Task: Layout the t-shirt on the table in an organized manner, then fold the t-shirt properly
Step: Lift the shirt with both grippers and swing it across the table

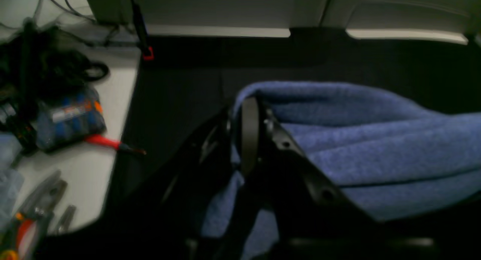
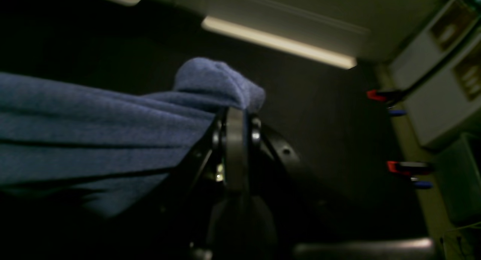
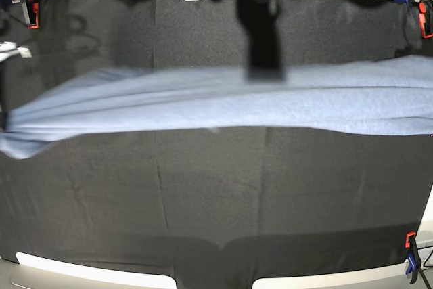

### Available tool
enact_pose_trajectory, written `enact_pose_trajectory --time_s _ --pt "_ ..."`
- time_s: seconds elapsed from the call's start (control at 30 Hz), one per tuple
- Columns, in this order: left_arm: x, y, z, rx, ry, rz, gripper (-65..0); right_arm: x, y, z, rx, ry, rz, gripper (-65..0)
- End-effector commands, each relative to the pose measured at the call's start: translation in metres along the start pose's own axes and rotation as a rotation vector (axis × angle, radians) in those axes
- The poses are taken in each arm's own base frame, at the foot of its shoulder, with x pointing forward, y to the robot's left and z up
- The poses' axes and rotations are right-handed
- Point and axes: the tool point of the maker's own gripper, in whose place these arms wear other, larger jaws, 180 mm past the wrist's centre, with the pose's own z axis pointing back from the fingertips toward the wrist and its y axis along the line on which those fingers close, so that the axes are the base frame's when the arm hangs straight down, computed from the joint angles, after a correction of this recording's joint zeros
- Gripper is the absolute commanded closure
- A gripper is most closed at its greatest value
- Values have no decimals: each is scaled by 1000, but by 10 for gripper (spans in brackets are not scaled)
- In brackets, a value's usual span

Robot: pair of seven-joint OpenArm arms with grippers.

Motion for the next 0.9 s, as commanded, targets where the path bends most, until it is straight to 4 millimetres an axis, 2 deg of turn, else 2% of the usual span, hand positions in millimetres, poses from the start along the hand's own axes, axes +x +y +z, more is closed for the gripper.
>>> enact_pose_trajectory --time_s 0.0,0.13,0.23,0.3,0.4,0.53,0.7,0.73,0.8,0.83,0.87 --pt "21 0 3 7 -60 -44 0 8 -8 3 -33 -19 25 0" --pt "34 -7 3 -4 -89 -96 0 9 -5 0 -15 -20 32 0" --pt "41 4 3 52 -116 -98 0 12 -1 -7 6 -16 70 0" --pt "39 5 1 58 -111 -89 0 6 2 -15 31 9 77 0" --pt "25 -2 -10 11 -82 -45 0 -10 10 -33 97 40 22 0" --pt "-5 -7 -35 -31 -22 7 0 -24 22 -59 179 60 -47 0" --pt "-30 -13 -61 -62 6 76 0 -47 52 -81 300 125 -107 0" --pt "-32 -14 -64 -69 4 88 0 -54 58 -84 317 145 -113 -84" --pt "-32 -17 -68 -78 0 98 0 -66 72 -90 348 181 -124 -291" --pt "-31 -17 -69 -79 -3 97 0 -72 79 -94 364 200 -129 -364" --pt "-30 -17 -69 -80 -6 97 0 -78 86 -97 379 214 -135 -398"
